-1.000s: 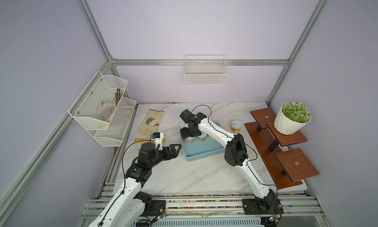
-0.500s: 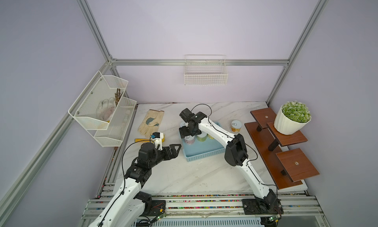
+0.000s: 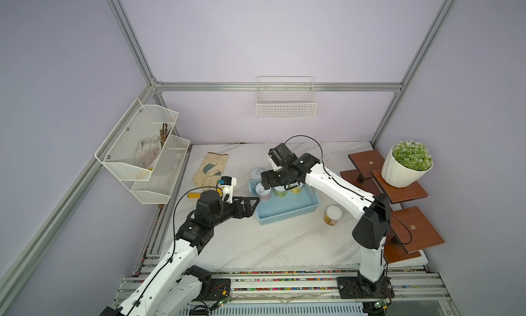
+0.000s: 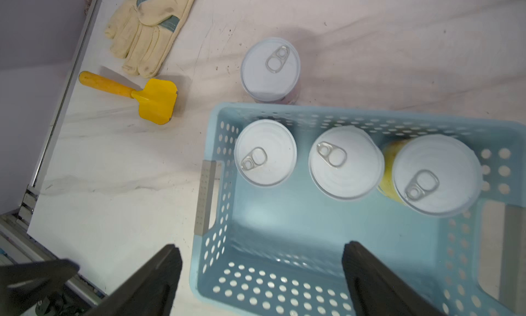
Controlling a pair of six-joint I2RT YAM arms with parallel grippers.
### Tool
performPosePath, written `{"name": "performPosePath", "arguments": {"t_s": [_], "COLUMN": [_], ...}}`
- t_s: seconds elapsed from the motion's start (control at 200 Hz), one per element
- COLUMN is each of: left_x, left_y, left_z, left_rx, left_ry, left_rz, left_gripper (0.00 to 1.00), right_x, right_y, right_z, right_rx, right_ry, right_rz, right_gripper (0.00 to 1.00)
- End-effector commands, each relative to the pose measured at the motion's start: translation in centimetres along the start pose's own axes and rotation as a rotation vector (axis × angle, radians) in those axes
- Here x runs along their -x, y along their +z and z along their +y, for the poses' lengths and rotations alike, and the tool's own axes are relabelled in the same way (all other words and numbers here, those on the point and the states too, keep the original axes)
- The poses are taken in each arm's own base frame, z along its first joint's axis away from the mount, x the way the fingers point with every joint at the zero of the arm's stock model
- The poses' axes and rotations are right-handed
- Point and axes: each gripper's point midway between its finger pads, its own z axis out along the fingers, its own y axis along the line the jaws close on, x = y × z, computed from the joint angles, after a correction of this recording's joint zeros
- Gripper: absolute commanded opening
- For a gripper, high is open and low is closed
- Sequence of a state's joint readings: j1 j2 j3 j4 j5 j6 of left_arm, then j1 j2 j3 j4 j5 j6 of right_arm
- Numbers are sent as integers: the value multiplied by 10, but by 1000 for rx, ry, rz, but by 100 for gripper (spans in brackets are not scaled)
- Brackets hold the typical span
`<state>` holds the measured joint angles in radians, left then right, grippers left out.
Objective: Put the canned food in the basket
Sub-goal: Place the canned food in the basket, then pick up the canned food from the center of the board.
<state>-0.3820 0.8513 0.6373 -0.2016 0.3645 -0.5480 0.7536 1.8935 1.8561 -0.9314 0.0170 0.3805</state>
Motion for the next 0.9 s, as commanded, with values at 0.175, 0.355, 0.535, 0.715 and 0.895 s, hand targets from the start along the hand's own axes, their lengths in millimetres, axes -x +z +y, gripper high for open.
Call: {"name": "performPosePath", "arguments": {"t_s": [0.175, 0.355, 0.535, 0.715, 0.895], "left_x": [8, 4, 2, 0, 0], "left_y": [25, 44, 62, 76, 91], "left_z": [-30, -39, -48, -51, -47], "left_rx": [15, 41, 65, 95, 137], "left_ry": [163, 223, 282, 331, 367], "left_rz": [24, 79, 133, 198, 256], "left_gripper": [100, 100, 100, 100, 100], "right_x": [-31, -53, -79, -107, -133], "right_y": [-34, -60, -69, -71, -72], "right_z": [-47, -72, -96, -122, -154], "right_rx": [-128, -173, -189, -191, -206], "right_ry": [29, 58, 124, 223, 344], "right_rz": [-146, -206, -214, -182, -148], "right_gripper": [95, 95, 96, 96, 96]}}
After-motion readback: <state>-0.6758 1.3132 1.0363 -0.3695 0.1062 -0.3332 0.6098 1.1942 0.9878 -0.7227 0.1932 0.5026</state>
